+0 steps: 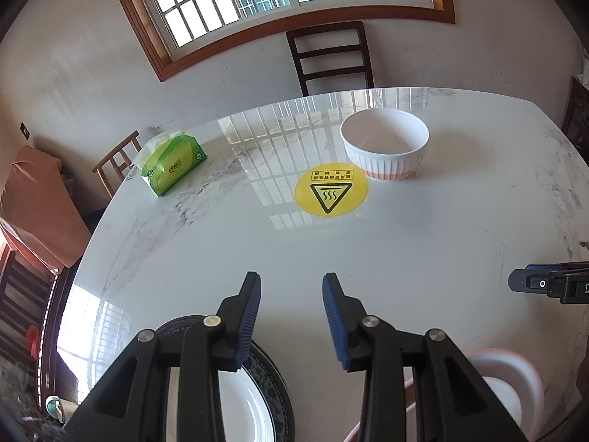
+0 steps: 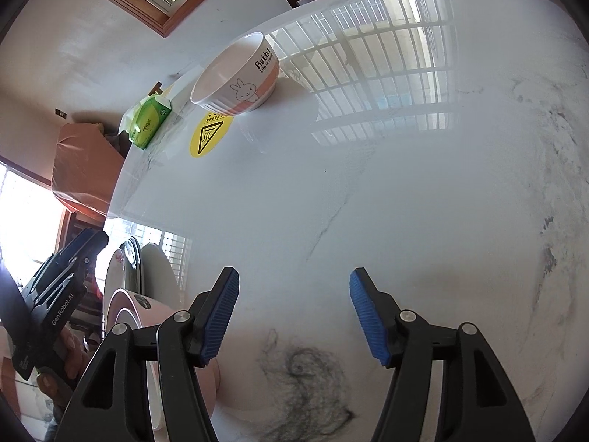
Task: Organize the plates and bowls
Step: 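Move both tools toward the small white Rabbit bowl with pink rim, then grasp the Rabbit bowl rim with both tools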
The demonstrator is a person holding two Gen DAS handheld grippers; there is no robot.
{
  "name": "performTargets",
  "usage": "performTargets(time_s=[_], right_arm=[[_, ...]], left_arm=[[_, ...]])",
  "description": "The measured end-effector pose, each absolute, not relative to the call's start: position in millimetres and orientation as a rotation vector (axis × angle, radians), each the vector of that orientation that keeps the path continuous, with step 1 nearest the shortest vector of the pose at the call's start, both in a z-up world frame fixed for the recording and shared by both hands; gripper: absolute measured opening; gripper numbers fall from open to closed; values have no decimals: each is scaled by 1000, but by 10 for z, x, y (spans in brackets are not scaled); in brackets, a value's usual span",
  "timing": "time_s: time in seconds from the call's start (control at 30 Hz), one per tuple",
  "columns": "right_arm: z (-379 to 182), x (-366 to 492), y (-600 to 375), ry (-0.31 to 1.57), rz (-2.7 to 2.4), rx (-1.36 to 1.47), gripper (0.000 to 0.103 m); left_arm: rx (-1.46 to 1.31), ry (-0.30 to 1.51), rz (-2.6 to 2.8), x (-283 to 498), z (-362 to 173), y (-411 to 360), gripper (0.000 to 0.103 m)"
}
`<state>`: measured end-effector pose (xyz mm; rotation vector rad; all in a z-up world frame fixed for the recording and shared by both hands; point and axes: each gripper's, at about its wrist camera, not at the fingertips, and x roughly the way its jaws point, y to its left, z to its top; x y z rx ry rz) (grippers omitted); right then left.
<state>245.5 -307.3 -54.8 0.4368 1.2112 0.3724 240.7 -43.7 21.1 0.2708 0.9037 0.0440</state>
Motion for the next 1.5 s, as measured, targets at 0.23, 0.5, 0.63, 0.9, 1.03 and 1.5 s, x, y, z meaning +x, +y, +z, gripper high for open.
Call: performTargets(time_s=[0.23,0.5,0.63,0.9,1.03,1.5], right_arm=[[-636,2710,-3033,1210,382,446,62],[-542,2992,-3005,1119,364,455,62],[-431,3174,-2988,1069,372,498,62],[-223,3579,-2975,1005,377,525,63],[-151,3809,-2958,1000,379,523,63],[-200,4442,-2780,1076,339,447,63]], left_arm=[[279,903,44,2736,152,-381,36],[180,870,-32,3148,103,-326,35],[193,861,-59,3382,85,-377,35],[-87,1027,-242,3931,4,-199,35],[-141,1039,-301,4161,47,-220,35],[-141,1133,-305,4709,-172,-510,35]])
